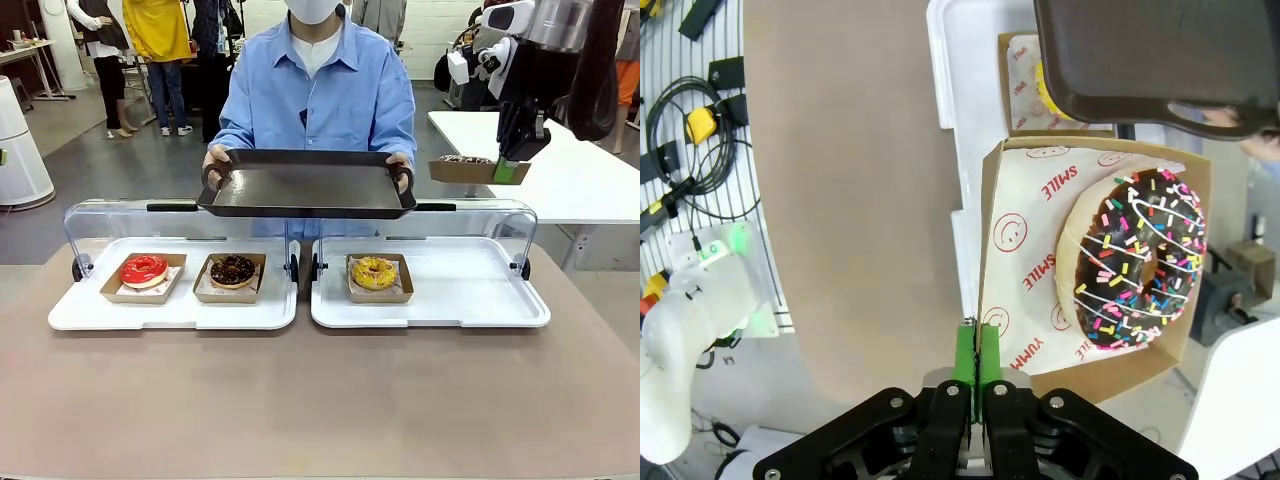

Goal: Provide the desired donut to the person.
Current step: Place the picked Paper togo box onto the Handle tray extended by the person.

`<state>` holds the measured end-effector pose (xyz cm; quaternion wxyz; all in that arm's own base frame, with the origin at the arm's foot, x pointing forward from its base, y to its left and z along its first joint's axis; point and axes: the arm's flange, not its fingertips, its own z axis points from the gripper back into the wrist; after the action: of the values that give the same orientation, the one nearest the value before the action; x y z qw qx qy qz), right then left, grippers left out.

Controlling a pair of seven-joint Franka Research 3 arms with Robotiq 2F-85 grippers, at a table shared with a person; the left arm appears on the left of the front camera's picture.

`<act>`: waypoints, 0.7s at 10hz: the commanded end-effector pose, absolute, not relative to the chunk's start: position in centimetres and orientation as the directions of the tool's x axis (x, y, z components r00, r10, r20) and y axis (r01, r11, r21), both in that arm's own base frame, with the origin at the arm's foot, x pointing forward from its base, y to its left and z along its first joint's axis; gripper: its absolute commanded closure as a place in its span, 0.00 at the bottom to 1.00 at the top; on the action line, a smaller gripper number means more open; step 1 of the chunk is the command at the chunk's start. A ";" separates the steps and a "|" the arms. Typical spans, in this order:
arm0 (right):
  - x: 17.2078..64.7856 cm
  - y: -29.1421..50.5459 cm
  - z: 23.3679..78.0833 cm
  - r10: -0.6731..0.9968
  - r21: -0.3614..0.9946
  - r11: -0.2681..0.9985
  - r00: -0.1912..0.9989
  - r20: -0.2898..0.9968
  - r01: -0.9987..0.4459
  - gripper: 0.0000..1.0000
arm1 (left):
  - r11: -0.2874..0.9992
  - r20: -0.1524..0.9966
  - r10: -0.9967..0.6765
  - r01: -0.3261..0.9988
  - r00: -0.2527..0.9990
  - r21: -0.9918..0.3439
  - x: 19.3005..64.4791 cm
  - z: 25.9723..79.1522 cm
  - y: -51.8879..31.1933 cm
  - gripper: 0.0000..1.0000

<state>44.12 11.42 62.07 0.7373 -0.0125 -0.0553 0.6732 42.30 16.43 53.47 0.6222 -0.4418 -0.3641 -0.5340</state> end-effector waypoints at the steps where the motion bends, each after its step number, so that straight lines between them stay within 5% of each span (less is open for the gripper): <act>1: 44.1 11.4 62.1 0.994 -0.093 0.093 0.088 0.065 -0.991 0.98 | 0.035 0.926 -0.341 0.987 0.162 -0.160 42.1 53.6 16.5 0.00; 4: 43.1 16.4 66.7 0.997 -0.224 0.037 0.020 0.077 -0.974 0.98 | 0.035 0.926 -0.341 0.987 0.162 -0.160 42.1 53.6 16.5 0.00; 7: 45.2 22.3 66.3 0.996 -0.206 -0.057 -0.070 0.056 -0.977 0.98 | 0.035 0.926 -0.341 0.987 0.162 -0.160 42.1 53.6 16.5 0.00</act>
<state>42.96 21.08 66.85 0.6777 -0.0431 -0.1019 0.7270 42.31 16.40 53.49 0.6220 -0.4417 -0.3640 -0.5343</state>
